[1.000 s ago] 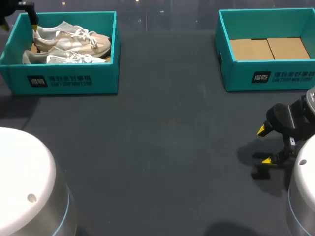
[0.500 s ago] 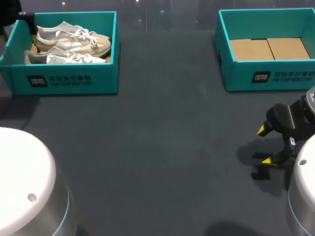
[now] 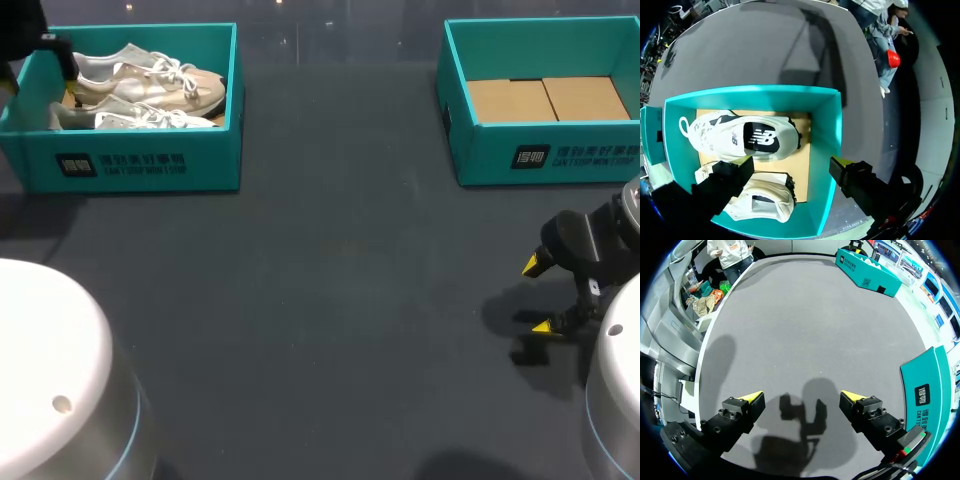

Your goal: Take the shoe out of the shoebox, open the shoe tongue, remove and reinsert the insole, then place the shoe into the shoebox

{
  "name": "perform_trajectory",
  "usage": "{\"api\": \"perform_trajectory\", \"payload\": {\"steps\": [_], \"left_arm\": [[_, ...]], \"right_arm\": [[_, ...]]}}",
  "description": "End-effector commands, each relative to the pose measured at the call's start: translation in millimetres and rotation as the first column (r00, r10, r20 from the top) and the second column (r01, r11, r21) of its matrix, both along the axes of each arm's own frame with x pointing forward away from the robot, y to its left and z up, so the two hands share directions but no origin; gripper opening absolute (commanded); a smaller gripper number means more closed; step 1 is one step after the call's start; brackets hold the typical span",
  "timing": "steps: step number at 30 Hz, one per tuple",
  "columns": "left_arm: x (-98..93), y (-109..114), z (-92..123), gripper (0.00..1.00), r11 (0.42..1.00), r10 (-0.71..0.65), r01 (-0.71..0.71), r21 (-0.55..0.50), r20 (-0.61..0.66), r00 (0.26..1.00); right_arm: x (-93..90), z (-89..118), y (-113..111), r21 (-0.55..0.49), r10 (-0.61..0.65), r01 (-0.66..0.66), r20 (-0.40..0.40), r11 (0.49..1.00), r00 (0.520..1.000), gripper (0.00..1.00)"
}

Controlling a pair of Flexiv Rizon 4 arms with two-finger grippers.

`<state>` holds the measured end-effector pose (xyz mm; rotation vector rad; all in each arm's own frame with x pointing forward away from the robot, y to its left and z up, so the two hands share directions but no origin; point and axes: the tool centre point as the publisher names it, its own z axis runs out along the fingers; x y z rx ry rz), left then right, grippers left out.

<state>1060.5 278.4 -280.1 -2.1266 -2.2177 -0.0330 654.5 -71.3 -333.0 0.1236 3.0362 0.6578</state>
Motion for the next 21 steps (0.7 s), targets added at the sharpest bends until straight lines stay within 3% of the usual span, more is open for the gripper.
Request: {"api": "perform_trajectory", "payload": {"steps": [1, 6, 21], "left_arm": [[-5.9, 1, -14, 1.0, 1.0, -0.001, 0.001, -0.004, 0.026, 1.0], [-11.7, 3, -22, 1.0, 1.0, -0.007, 0.007, -0.013, 0.015, 1.0], [-17.6, -6, -48, 0.79, 1.0, -0.002, 0.002, -0.004, 0.031, 1.0]], "right_arm": [[-1.8, 1, 0, -0.002, -0.001, 0.001, 0.002, 1.0, 1.0, 1.0], [-1.8, 1, 0, -0.002, -0.001, 0.001, 0.002, 1.0, 1.0, 1.0], [-1.8, 1, 0, -0.002, -0.001, 0.001, 0.002, 1.0, 1.0, 1.0]]}}
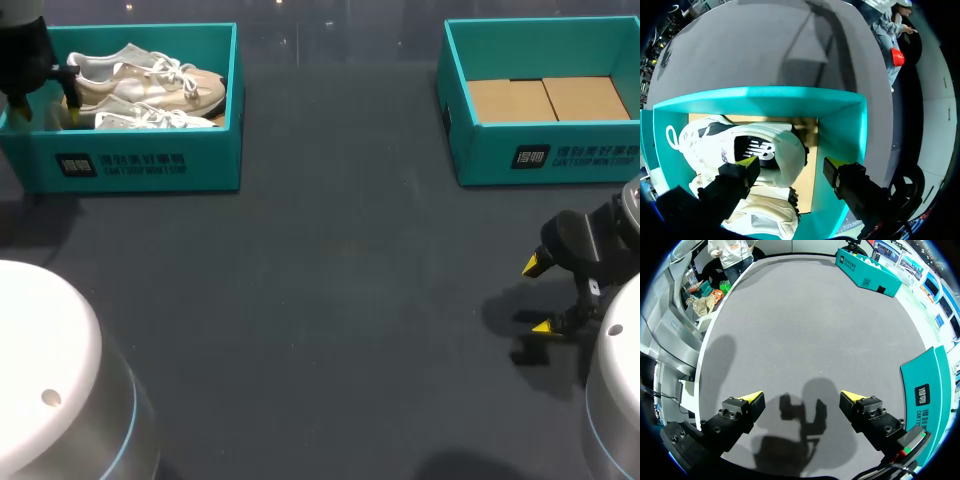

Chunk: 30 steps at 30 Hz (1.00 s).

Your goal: Take the shoe out of the shoebox, open the shoe tongue, remove and reinsert the insole, then place the shoe into the shoebox

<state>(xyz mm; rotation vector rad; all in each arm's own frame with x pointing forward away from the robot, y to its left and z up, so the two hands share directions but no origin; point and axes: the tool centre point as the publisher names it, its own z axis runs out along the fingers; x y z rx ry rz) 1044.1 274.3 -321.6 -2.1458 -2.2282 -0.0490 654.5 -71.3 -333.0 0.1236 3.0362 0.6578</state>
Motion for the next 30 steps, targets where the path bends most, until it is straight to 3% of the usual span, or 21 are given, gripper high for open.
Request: {"api": "perform_trajectory", "payload": {"steps": [1, 10, 24, 30], "left_arm": [[-1.1, -2, -8, 0.78, 1.0, 0.004, -0.004, 0.001, 0.002, 1.0], [-2.0, -1, -19, 0.7, 1.0, 0.028, -0.028, 0.004, 0.01, 1.0], [-0.4, 4, -41, 0.68, 0.998, 0.052, -0.053, 0.021, 0.005, 0.999], [-0.8, 6, -49, 0.6, 0.998, 0.054, -0.054, 0.024, -0.001, 0.999]], "right_arm": [[-1.8, 1, 0, -0.002, -0.001, 0.001, 0.002, 1.0, 1.0, 1.0], [-1.8, 1, 0, -0.002, -0.001, 0.001, 0.002, 1.0, 1.0, 1.0], [-1.8, 1, 0, -0.002, -0.001, 0.001, 0.002, 1.0, 1.0, 1.0], [-1.8, 1, 0, -0.002, -0.001, 0.001, 0.002, 1.0, 1.0, 1.0]]}}
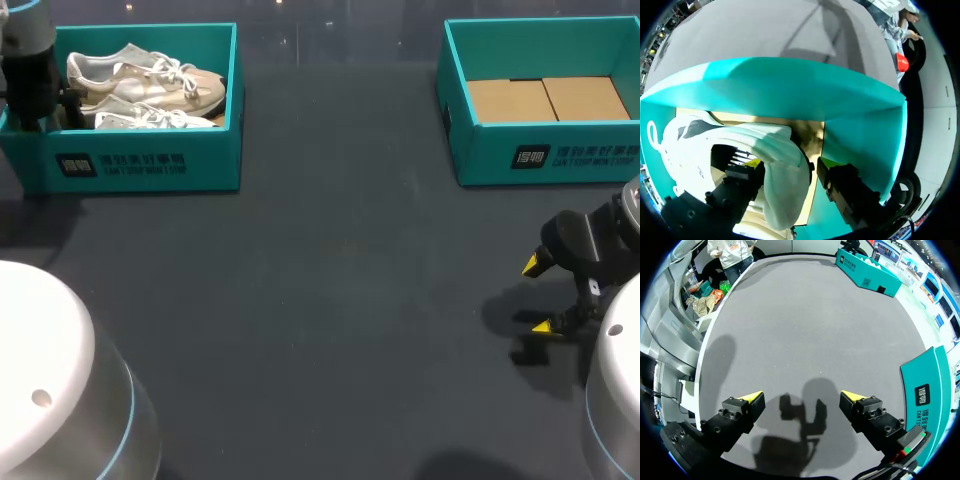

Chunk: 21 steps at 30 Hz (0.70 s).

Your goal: Take the shoe out of the shoebox, open the shoe tongue, remove and reinsert the insole, then place the shoe into the shoebox

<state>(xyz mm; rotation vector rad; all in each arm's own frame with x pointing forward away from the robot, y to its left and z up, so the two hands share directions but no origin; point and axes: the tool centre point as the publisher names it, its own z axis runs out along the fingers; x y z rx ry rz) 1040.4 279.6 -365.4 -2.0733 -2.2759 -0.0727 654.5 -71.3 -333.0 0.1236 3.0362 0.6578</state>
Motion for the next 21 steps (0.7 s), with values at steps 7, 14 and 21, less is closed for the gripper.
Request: {"api": "perform_trajectory", "payload": {"steps": [7, 14, 21], "left_arm": [[2.3, 4, -10, 0.43, 1.0, -0.005, 0.005, 0.01, -0.011, 1.0], [0.6, 9, -5, 0.0, 1.0, -0.013, 0.013, 0.009, -0.011, 1.0], [-1.0, 16, 4, 0.0, 1.0, -0.02, 0.02, 0.014, -0.004, 1.0]], "right_arm": [[-1.8, 1, 0, -0.002, -0.001, 0.001, 0.002, 1.0, 1.0, 1.0], [-1.8, 1, 0, -0.002, -0.001, 0.001, 0.002, 1.0, 1.0, 1.0], [-1.8, 1, 0, -0.002, -0.001, 0.001, 0.002, 1.0, 1.0, 1.0]]}}
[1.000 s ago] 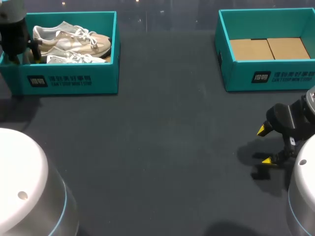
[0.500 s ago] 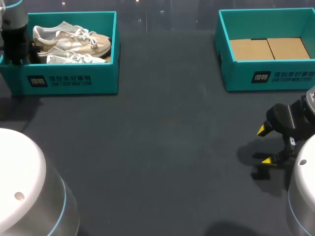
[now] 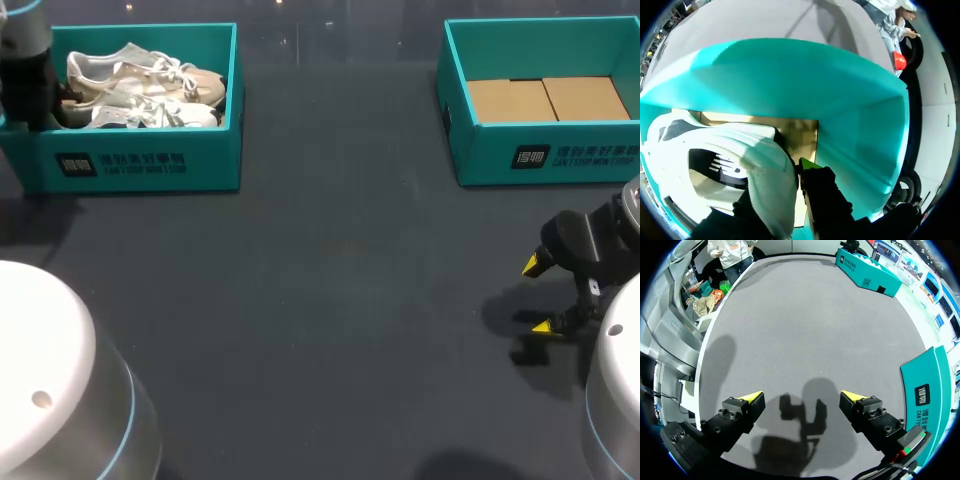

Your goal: Take the shoe out of the shoebox, open the shoe tongue, remove and reinsert the insole, then place the shoe into the shoebox

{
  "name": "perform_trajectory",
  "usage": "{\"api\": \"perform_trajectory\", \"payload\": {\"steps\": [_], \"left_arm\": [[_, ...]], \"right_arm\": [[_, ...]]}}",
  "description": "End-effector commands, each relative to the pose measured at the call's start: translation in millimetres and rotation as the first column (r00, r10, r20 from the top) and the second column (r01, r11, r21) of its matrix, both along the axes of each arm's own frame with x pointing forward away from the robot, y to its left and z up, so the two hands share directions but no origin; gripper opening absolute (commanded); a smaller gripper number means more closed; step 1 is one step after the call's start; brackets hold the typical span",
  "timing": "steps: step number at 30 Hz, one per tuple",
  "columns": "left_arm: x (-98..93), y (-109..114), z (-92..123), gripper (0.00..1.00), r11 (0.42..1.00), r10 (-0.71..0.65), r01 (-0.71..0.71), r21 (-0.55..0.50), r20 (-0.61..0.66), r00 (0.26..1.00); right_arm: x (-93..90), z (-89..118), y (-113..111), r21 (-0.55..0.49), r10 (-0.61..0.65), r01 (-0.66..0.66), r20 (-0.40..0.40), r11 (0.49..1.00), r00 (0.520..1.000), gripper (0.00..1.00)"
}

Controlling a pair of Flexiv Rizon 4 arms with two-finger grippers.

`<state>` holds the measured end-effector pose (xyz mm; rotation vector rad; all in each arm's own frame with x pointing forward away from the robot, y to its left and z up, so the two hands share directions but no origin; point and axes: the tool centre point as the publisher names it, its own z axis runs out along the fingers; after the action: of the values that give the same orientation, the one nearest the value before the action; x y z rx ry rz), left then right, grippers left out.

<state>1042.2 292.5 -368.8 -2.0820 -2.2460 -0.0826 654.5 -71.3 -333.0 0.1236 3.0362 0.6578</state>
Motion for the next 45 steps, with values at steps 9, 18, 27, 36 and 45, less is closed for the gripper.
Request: {"api": "perform_trajectory", "payload": {"steps": [9, 18, 27, 36, 45], "left_arm": [[-0.8, 12, 14, 0.0, 1.0, 0.02, -0.02, 0.003, 0.001, 1.0], [6.0, 22, 54, 0.0, 0.998, 0.043, -0.043, -0.035, -0.003, 0.999], [17.4, 28, 99, 0.0, 0.998, 0.051, -0.05, -0.036, 0.036, 0.998], [30.7, 23, 143, 0.0, 0.998, 0.059, -0.059, -0.018, 0.032, 0.998], [40.8, 17, 191, 0.0, 0.999, 0.051, -0.052, 0.011, 0.064, 0.997]], "right_arm": [[-1.8, 1, 0, -0.002, -0.001, 0.001, 0.002, 1.0, 1.0, 1.0], [-1.8, 1, 0, -0.002, -0.001, 0.001, 0.002, 1.0, 1.0, 1.0], [-1.8, 1, 0, -0.002, -0.001, 0.001, 0.002, 1.0, 1.0, 1.0], [-1.8, 1, 0, -0.002, -0.001, 0.001, 0.002, 1.0, 1.0, 1.0], [-1.8, 1, 0, -0.002, -0.001, 0.001, 0.002, 1.0, 1.0, 1.0]]}}
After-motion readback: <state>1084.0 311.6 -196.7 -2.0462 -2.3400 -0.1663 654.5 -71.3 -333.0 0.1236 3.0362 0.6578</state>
